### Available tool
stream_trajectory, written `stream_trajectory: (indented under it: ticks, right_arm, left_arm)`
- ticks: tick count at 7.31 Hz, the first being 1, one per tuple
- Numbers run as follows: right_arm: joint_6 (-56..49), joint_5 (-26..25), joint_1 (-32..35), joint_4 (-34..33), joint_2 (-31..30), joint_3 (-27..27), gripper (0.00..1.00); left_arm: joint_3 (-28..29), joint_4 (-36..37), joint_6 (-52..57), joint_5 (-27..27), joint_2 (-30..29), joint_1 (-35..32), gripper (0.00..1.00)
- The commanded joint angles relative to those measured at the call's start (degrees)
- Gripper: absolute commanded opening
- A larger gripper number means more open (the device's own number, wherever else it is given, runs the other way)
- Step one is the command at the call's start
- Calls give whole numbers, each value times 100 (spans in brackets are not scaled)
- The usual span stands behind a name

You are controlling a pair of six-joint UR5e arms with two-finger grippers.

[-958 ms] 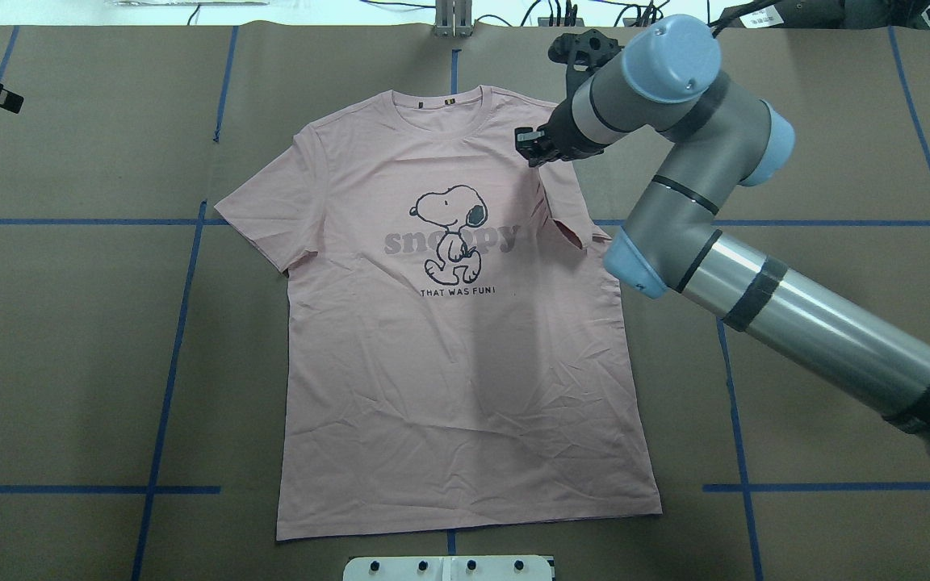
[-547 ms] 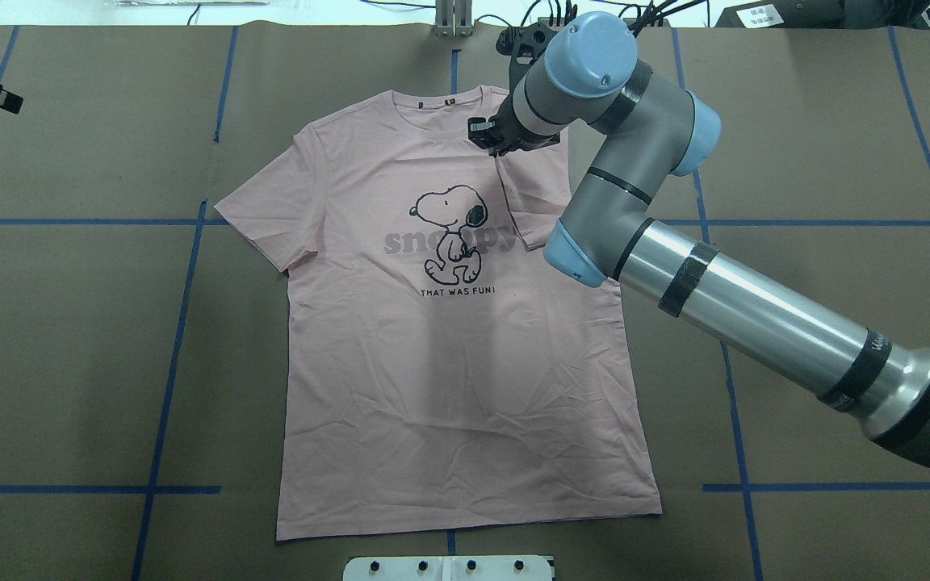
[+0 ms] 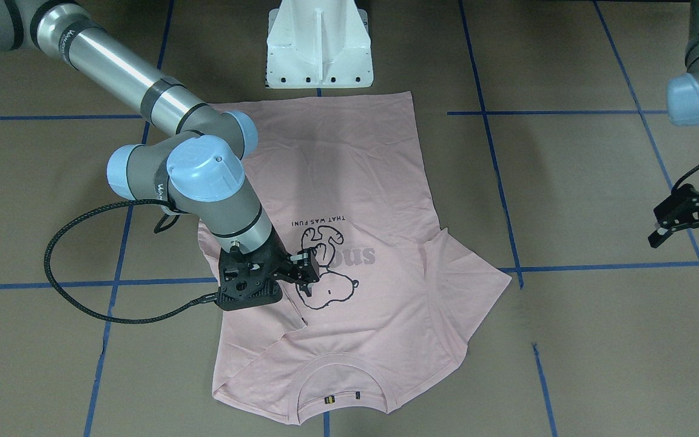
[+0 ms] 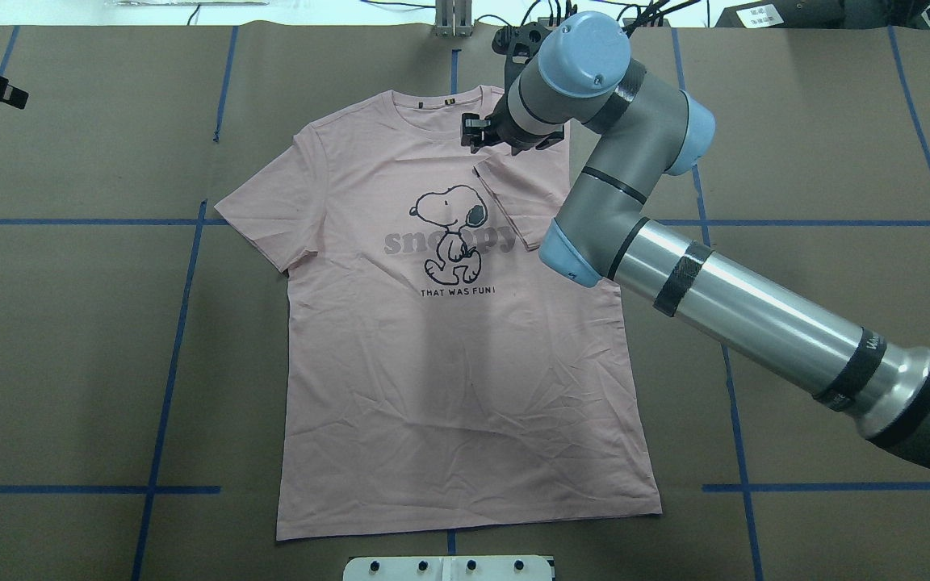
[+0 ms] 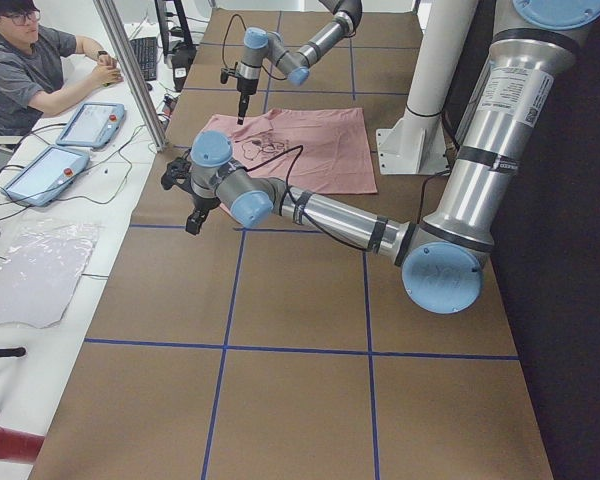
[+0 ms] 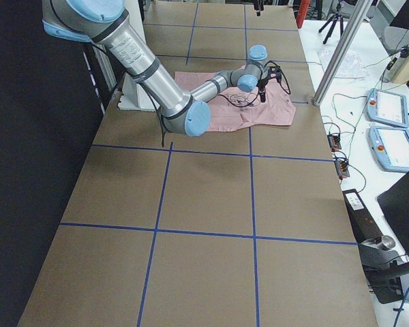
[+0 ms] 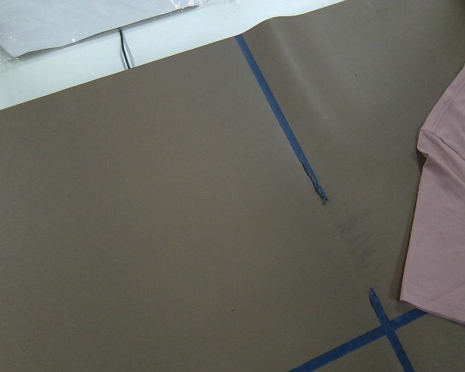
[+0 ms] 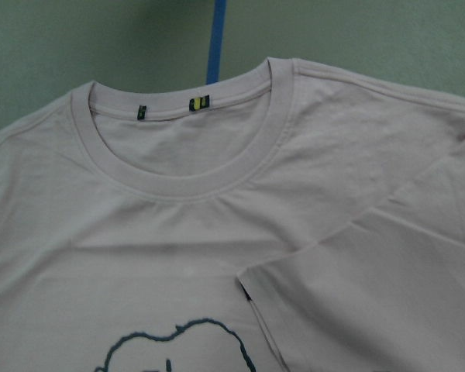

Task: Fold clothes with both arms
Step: 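Fold the sleeve inward across the shirt front with the right gripper, then release the sleeve and lift the right gripper while the left arm approaches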

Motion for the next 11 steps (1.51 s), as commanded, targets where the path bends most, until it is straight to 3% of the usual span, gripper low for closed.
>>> stream_trajectory:
  ticks: [1,3,4,8,11]
  right_arm:
    - [-26,338,200,-2126,-522,1569,100]
    - [-471,372,524,-3064,-1243,2663,100]
    - [-1040,390,648,-3084,-1551,2833,100]
    - [-1415,539,763,-2997,-1730,2852,100]
    - [-1388,530,755,-2988,-1730,2843,100]
  left_arm:
    - [-29,-763,-2132,1004,-8,954,99]
    - [5,-854,-3684,2804,-52,2315,99]
    - [145,-854,-4055,3256,-69,2670,99]
    - [936,-863,-4094,3630,-535,2902,96]
    - [1051,-880,-4059,3630,-571,2902,92]
